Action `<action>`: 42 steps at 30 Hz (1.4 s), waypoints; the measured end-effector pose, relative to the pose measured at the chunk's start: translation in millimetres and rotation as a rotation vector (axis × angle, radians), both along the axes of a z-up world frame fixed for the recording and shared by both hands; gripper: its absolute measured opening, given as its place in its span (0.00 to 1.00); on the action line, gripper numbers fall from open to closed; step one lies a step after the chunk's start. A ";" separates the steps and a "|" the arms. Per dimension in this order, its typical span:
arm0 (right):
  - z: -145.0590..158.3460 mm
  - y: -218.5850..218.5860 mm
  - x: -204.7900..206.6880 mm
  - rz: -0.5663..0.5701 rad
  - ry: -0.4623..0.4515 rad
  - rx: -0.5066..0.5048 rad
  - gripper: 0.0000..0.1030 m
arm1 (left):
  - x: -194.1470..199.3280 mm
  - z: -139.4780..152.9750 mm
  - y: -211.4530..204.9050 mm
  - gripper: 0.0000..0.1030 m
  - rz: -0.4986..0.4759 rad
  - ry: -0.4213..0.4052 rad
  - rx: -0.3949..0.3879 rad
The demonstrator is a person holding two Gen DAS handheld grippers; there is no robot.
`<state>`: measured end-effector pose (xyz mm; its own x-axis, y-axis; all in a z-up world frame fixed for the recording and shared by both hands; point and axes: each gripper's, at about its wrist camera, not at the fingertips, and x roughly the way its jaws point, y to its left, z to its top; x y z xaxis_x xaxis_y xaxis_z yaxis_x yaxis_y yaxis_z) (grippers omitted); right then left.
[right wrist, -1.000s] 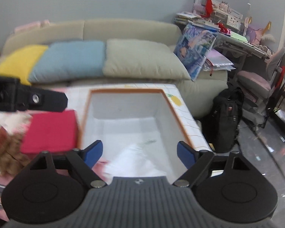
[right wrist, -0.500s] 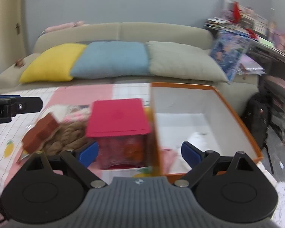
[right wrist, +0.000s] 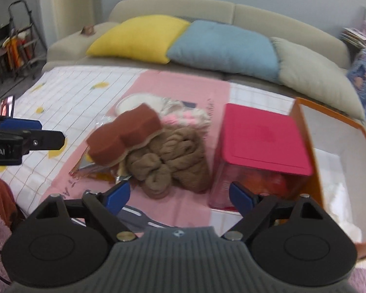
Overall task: Organize soft objects
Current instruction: 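Grasp the brown sponge with the left tool while the right tool grasps the brown rope toy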
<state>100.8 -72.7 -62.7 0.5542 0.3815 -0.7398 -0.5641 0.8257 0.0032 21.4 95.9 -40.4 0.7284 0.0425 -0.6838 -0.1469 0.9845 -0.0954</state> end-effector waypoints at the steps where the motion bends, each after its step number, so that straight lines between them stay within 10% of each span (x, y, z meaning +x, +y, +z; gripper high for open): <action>1: -2.0 5.2 2.5 0.007 0.004 -0.006 0.82 | 1.1 -3.4 2.1 0.65 0.000 0.008 -0.002; 6: -9.5 30.9 11.6 0.056 -0.002 -0.037 0.78 | 10.8 -16.4 6.7 0.65 -0.037 0.023 -0.006; 12: -31.2 51.7 19.5 0.100 -0.005 -0.133 0.59 | 26.9 -32.6 -10.1 0.69 -0.162 0.011 0.172; 30: -46.3 47.8 30.6 0.105 0.019 -0.148 0.56 | 51.3 -83.7 -51.3 0.73 -0.374 0.019 0.529; 42: -47.2 50.3 29.6 0.136 0.008 -0.128 0.60 | 52.1 -65.0 -30.3 0.42 -0.226 -0.005 0.391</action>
